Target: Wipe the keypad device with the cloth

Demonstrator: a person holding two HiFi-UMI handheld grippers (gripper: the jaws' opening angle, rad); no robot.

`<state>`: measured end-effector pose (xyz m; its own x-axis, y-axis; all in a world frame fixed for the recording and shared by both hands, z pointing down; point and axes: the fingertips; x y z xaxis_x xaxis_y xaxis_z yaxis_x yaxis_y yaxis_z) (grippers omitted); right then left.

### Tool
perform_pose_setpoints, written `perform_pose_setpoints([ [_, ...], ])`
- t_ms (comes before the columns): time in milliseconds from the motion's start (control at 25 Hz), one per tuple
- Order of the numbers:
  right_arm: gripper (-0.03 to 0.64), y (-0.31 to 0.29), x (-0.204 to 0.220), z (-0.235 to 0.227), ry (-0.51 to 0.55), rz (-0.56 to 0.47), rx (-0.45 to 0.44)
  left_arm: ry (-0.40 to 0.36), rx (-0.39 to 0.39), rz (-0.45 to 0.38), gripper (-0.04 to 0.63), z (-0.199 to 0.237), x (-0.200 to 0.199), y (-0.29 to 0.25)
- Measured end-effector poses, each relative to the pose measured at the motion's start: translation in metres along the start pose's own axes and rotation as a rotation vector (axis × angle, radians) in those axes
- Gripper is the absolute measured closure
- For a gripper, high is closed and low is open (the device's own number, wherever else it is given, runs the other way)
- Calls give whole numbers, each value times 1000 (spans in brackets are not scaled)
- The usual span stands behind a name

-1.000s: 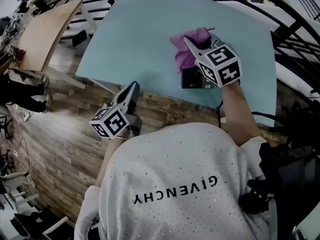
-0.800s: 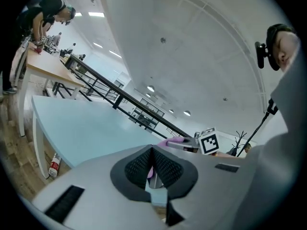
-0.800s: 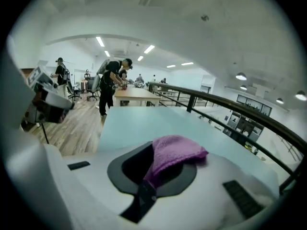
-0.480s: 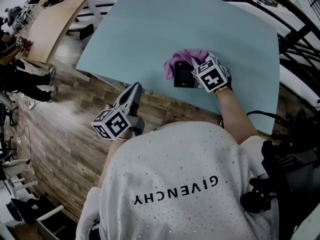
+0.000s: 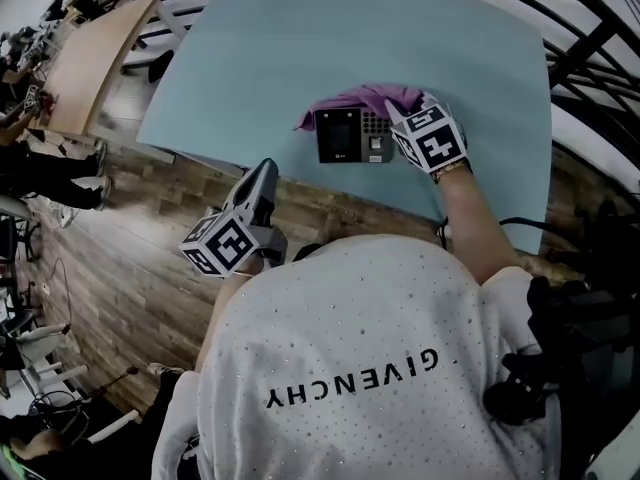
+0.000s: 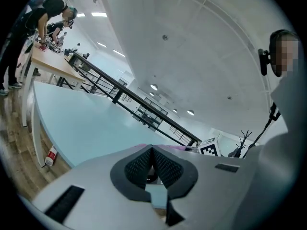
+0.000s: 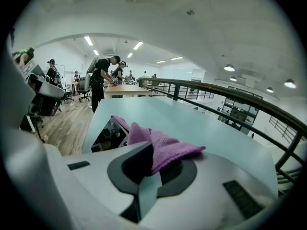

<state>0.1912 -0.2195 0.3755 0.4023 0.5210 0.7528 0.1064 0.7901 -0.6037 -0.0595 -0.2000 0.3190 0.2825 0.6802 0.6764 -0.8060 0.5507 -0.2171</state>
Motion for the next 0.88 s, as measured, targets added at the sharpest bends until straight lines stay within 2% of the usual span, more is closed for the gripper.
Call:
perform_pose_setpoints([
  [80,595,9,2,-10,-38,-13,0,-5,-13,-1,595,-4,1,0],
  [200,595,29,-7,-32,-149,-118,19,0,-17,-10,595,-10,2,-3],
  [240,597,30,-7,-32,-188,-134,-5,6,-16,-17,595,-11,2,-3],
  [320,595,25,5,-22,-218,-101,-66,20,-17,-34,595,-12,2,-2],
  [480,595,16,28,8,-165,-59,-150,20,-43,-63,595,-12,3,-2],
  [600,595,5,54,26,-134,23,-212,7,-54,-43,595,-9,12,-7],
  [760,595,-5,100,56,4,171,-308,-1,-44,-16,595,-4,27,-16],
  [880,594,-7,123,75,109,250,-307,9,-25,-3,595,-5,30,-21],
])
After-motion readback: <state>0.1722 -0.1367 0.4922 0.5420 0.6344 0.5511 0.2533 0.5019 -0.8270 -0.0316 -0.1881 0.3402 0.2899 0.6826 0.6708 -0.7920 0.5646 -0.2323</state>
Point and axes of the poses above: the fingertips, and each gripper's own axes: y backward along the fingers, z to its left, x out of its underside, and after that the axes turned 9 degrees about y, right-handed
